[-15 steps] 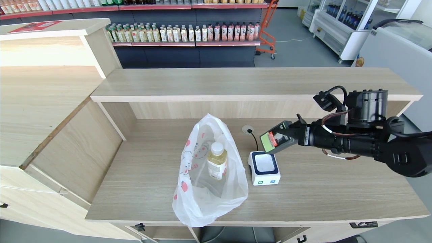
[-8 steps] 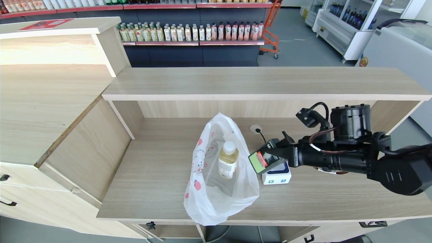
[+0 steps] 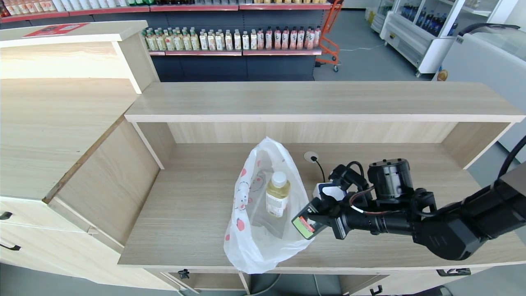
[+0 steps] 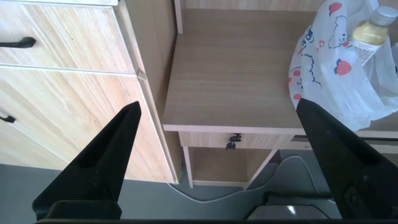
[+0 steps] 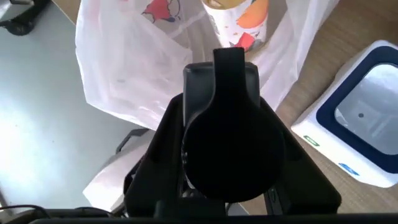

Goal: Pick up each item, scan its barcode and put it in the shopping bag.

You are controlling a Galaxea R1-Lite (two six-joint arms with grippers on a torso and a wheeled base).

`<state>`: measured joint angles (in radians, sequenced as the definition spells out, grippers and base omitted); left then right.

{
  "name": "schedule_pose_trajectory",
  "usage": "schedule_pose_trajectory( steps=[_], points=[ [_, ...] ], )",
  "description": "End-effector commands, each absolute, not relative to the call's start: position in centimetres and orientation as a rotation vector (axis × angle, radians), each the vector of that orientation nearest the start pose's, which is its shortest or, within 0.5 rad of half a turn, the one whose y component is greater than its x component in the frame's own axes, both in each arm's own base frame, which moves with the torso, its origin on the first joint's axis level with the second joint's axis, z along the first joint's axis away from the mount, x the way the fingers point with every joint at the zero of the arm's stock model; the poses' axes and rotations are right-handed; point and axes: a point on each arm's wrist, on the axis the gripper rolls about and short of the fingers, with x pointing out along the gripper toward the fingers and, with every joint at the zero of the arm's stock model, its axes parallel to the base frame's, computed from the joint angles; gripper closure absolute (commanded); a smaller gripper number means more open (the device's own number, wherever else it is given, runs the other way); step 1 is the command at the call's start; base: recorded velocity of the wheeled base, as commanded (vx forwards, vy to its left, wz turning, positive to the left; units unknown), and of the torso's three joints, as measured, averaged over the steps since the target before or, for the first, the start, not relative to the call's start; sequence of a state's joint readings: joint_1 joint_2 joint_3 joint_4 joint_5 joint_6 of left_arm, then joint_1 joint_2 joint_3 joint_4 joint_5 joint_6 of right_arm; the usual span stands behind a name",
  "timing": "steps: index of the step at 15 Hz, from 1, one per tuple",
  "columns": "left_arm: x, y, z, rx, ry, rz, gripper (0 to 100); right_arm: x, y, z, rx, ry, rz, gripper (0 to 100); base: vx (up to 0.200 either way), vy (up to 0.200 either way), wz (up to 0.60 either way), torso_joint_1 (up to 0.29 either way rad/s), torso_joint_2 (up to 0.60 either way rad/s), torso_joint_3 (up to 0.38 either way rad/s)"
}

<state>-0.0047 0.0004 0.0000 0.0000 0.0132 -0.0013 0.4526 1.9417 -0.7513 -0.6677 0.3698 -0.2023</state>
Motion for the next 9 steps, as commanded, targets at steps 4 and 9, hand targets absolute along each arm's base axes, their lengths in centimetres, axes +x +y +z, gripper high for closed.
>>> schedule_pose_trajectory(
  steps=[4,9],
  points=[
    [-2.3,0.0,7.5,-0.002,0.0,0.009,0,32.3,19.2,5.9,-0.322,0.424,0.973,100,0.0,0.0,0.0,0.0,0.0,0.0],
    [-2.3,0.0,7.5,-0.002,0.0,0.009,0,34.5,22.4,5.0,-0.428,0.317,1.039,100,0.0,0.0,0.0,0.0,0.0,0.0]
  ],
)
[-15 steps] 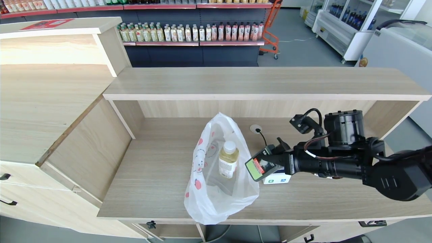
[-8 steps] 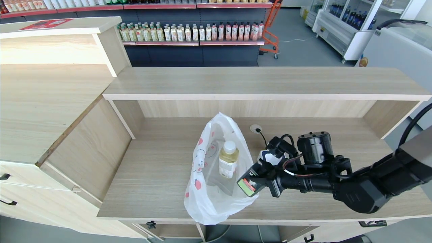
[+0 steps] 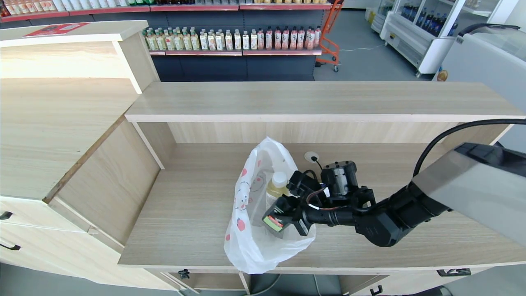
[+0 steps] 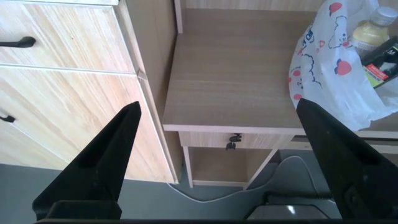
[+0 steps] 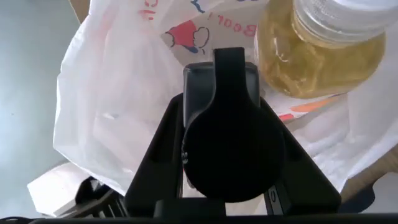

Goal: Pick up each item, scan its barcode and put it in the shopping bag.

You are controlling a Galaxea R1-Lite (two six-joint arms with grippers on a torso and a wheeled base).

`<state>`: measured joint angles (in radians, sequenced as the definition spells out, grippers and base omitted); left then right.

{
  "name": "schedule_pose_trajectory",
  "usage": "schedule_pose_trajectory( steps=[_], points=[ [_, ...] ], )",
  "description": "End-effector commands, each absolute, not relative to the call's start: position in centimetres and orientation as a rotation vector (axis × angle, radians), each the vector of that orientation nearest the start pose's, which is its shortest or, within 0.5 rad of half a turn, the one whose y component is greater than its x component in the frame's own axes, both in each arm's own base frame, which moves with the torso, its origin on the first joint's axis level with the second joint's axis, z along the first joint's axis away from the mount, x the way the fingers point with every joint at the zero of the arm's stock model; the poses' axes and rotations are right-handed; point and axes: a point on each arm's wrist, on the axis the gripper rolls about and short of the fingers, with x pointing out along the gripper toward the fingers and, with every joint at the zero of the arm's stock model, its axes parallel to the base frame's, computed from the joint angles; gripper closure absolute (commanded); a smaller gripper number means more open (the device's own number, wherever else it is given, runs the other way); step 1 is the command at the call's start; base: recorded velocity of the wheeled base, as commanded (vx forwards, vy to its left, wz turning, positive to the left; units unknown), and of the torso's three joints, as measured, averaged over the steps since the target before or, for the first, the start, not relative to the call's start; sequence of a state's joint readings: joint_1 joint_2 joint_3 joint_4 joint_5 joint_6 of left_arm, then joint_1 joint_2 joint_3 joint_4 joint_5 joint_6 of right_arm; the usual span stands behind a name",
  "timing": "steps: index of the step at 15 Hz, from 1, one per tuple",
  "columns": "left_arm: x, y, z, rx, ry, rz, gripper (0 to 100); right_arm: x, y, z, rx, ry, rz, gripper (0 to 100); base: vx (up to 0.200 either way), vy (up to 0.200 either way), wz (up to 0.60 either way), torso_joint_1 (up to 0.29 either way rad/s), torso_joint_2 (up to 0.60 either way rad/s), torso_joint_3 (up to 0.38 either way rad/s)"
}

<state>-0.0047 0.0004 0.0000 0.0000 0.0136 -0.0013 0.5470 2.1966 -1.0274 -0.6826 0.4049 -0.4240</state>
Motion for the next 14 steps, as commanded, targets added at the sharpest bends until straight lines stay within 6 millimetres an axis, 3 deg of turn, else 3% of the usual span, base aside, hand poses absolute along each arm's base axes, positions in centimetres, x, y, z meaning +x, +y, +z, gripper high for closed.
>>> schedule_pose_trajectory(
  steps=[1,13,14],
  points=[
    [-2.3,0.0,7.5,-0.002,0.0,0.009,0,34.8,22.7,4.6,-0.457,0.304,1.047,100,0.0,0.0,0.0,0.0,0.0,0.0],
    [-2.3,0.0,7.5,-0.002,0.0,0.009,0,35.8,24.8,2.7,-0.592,0.222,1.095,100,0.0,0.0,0.0,0.0,0.0,0.0],
    [-2.3,0.0,7.5,-0.002,0.0,0.009,0,35.8,24.8,2.7,-0.592,0.222,1.095,0,0.0,0.0,0.0,0.0,0.0,0.0]
  ],
)
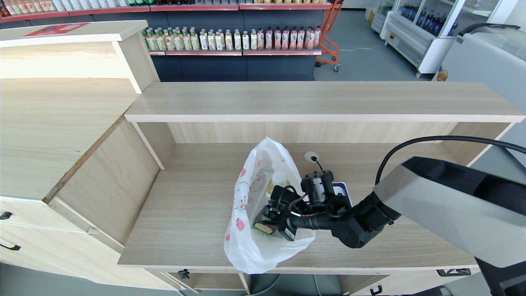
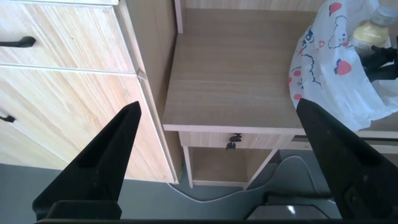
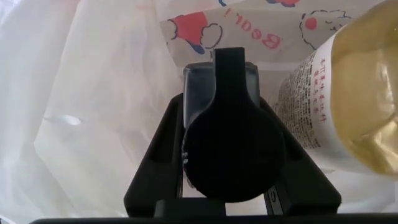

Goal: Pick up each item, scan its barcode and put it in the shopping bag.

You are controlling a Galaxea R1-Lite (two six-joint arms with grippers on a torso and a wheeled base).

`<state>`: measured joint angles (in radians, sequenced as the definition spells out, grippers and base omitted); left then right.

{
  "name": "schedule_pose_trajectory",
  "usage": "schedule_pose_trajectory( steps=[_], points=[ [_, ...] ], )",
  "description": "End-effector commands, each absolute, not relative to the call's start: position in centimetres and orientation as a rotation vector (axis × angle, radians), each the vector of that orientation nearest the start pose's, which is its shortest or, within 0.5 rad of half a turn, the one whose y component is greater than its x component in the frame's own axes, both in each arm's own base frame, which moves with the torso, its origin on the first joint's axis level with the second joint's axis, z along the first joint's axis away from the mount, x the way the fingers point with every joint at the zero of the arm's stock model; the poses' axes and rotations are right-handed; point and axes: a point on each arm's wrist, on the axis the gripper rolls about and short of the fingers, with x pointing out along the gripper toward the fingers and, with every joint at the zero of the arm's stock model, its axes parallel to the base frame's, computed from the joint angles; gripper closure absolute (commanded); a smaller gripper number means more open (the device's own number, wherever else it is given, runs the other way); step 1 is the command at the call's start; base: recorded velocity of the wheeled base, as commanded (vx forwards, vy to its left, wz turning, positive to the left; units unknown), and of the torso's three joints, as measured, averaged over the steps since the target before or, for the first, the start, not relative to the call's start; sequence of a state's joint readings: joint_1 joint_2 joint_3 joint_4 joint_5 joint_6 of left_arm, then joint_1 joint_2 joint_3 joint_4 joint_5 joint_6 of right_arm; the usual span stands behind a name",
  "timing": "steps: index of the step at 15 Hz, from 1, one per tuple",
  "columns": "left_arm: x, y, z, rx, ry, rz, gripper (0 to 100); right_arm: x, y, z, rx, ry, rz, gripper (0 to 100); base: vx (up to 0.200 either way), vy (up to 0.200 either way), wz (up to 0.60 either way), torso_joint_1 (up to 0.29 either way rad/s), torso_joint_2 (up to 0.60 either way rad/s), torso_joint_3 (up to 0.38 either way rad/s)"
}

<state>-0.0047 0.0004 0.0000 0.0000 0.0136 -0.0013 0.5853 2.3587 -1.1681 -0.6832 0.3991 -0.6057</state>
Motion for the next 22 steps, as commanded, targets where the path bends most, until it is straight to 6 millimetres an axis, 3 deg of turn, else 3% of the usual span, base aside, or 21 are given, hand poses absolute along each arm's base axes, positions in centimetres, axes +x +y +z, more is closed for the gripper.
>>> schedule_pose_trajectory(
  steps=[1,5,6,8,16,19,20,22],
  points=[
    [-2.3,0.0,7.5,-0.002,0.0,0.009,0,35.8,24.8,2.8,-0.588,0.223,1.094,0,0.0,0.0,0.0,0.0,0.0,0.0],
    [-2.3,0.0,7.5,-0.002,0.0,0.009,0,35.5,24.5,5.5,-0.467,0.231,1.061,0,0.0,0.0,0.0,0.0,0.0,0.0],
    [-2.3,0.0,7.5,-0.002,0.0,0.009,0,35.1,24.2,7.5,-0.374,0.247,1.035,0,0.0,0.0,0.0,0.0,0.0,0.0],
    [-2.3,0.0,7.5,-0.002,0.0,0.009,0,33.6,23.0,8.9,-0.239,0.362,1.011,0,0.0,0.0,0.0,0.0,0.0,0.0],
    [-2.3,0.0,7.5,-0.002,0.0,0.009,0,31.5,19.5,12.4,0.098,0.483,0.89,0,0.0,0.0,0.0,0.0,0.0,0.0],
    [-2.3,0.0,7.5,-0.002,0.0,0.009,0,30.1,16.6,14.7,0.245,0.497,0.81,0,0.0,0.0,0.0,0.0,0.0,0.0],
    [-2.3,0.0,7.5,-0.002,0.0,0.009,0,29.0,15.8,15.2,0.247,0.493,0.799,0,0.0,0.0,0.0,0.0,0.0,0.0],
    [-2.3,0.0,7.5,-0.002,0.0,0.009,0,25.8,11.9,16.9,0.261,0.445,0.74,0,0.0,0.0,0.0,0.0,0.0,0.0]
  ],
)
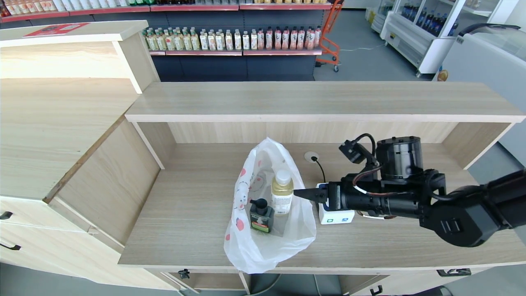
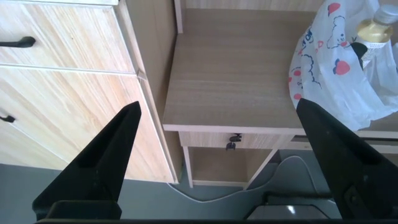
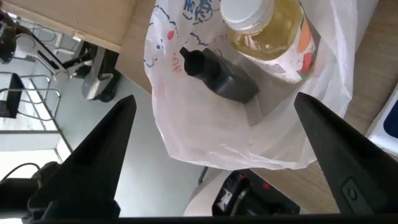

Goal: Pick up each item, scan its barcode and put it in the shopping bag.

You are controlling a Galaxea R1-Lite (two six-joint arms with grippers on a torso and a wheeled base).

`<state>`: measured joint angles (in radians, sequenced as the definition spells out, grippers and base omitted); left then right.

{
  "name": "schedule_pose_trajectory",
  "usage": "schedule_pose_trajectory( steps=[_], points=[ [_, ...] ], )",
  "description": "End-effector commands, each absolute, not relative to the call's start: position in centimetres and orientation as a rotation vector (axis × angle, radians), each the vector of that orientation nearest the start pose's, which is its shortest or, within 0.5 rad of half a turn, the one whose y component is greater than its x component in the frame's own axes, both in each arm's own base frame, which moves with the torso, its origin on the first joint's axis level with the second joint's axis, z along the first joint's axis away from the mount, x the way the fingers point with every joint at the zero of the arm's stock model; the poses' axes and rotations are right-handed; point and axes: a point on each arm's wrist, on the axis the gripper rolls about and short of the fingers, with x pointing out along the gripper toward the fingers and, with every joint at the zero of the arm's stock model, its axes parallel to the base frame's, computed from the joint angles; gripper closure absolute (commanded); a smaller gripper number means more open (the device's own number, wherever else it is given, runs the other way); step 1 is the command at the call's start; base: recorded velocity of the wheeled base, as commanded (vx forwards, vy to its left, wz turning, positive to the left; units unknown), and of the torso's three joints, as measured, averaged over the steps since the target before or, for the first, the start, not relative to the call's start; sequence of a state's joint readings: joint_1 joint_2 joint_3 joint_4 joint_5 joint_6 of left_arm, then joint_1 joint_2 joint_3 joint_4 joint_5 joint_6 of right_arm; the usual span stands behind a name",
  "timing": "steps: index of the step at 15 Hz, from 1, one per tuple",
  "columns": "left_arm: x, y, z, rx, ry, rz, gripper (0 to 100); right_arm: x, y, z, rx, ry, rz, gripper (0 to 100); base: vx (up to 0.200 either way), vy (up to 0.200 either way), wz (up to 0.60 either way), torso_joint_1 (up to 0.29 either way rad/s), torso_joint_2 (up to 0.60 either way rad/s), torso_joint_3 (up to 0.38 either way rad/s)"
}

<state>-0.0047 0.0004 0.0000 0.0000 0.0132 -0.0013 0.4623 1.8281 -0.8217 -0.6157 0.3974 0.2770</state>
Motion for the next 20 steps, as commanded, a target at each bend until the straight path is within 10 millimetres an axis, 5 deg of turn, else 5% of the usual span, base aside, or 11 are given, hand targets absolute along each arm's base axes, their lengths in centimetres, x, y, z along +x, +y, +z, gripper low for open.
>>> schedule_pose_trajectory(
  steps=[1,4,7,8,9,10,14,20],
  points=[
    [-2.3,0.0,7.5,-0.002,0.0,0.009,0,23.9,9.8,18.3,0.268,0.385,0.698,0,0.0,0.0,0.0,0.0,0.0,0.0],
    [-2.3,0.0,7.5,-0.002,0.0,0.009,0,16.1,3.9,20.1,0.144,0.21,0.483,0,0.0,0.0,0.0,0.0,0.0,0.0],
    [-2.3,0.0,7.5,-0.002,0.0,0.009,0,8.0,1.1,15.8,0.082,0.205,0.182,0,0.0,0.0,0.0,0.0,0.0,0.0],
    [-2.3,0.0,7.5,-0.002,0.0,0.009,0,4.8,0.5,13.0,0.073,0.168,0.091,0,0.0,0.0,0.0,0.0,0.0,0.0],
    [-2.3,0.0,7.5,-0.002,0.0,0.009,0,4.5,0.5,12.7,0.073,0.163,0.087,0,0.0,0.0,0.0,0.0,0.0,0.0],
    [-2.3,0.0,7.5,-0.002,0.0,0.009,0,1.3,0.0,10.9,0.044,0.065,0.044,0,0.0,0.0,0.0,0.0,0.0,0.0],
    [-2.3,0.0,7.5,-0.002,0.0,0.009,0,-2.3,-0.1,7.6,0.031,-0.002,-0.038,0,0.0,0.0,0.0,0.0,0.0,0.0],
    [-2.3,0.0,7.5,-0.002,0.0,0.009,0,-2.3,-0.1,7.6,0.063,-0.004,-0.041,0,0.0,0.0,0.0,0.0,0.0,0.0]
  ],
)
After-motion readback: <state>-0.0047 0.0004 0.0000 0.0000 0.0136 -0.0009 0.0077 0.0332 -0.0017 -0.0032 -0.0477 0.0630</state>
